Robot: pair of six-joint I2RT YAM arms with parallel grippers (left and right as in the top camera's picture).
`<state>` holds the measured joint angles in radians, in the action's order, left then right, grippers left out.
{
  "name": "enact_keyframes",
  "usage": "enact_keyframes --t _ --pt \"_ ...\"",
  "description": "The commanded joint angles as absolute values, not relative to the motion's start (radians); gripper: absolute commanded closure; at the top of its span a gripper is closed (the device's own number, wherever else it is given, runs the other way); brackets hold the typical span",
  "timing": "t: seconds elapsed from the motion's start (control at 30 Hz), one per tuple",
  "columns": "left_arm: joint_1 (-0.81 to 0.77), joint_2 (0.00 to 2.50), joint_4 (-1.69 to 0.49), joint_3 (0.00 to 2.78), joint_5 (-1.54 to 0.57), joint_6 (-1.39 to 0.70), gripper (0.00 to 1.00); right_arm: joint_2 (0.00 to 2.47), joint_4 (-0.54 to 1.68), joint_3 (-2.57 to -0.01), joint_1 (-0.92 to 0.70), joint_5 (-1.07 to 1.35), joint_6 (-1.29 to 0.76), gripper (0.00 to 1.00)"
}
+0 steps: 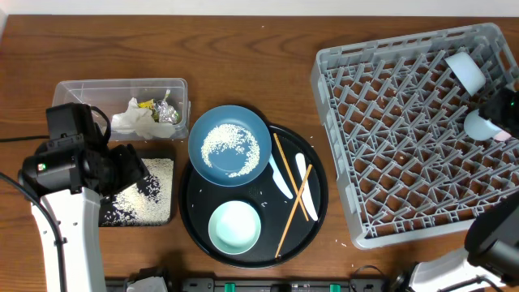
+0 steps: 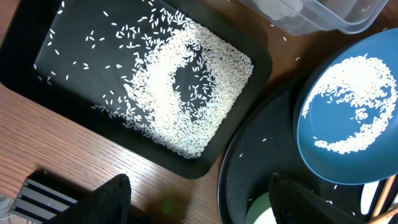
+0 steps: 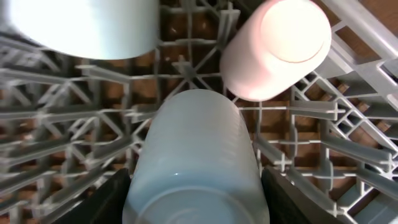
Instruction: Sort waste into correct bins and load items into the dishwasher rack
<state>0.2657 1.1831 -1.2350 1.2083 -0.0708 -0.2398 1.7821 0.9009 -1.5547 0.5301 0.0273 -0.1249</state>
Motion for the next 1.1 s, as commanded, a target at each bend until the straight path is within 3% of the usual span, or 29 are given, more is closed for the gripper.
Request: enact_keyframes --t 0.0,0.3,1.07 --pt "0.270 1.189 -1.241 1.200 -0.059 -0.249 0.27 1.731 0.916 -1.585 0.500 0.065 -0.134 0.76" --pt "0.270 1.189 -1.242 1.200 -0.059 -0.249 0.28 1.736 0.968 -1.579 0.485 0.051 -0.134 0.76" --pt "0.270 1.189 -1.242 1.200 -0.059 -0.249 0.28 1.765 0.862 -1.483 0.486 -0.031 -0.134 0.75"
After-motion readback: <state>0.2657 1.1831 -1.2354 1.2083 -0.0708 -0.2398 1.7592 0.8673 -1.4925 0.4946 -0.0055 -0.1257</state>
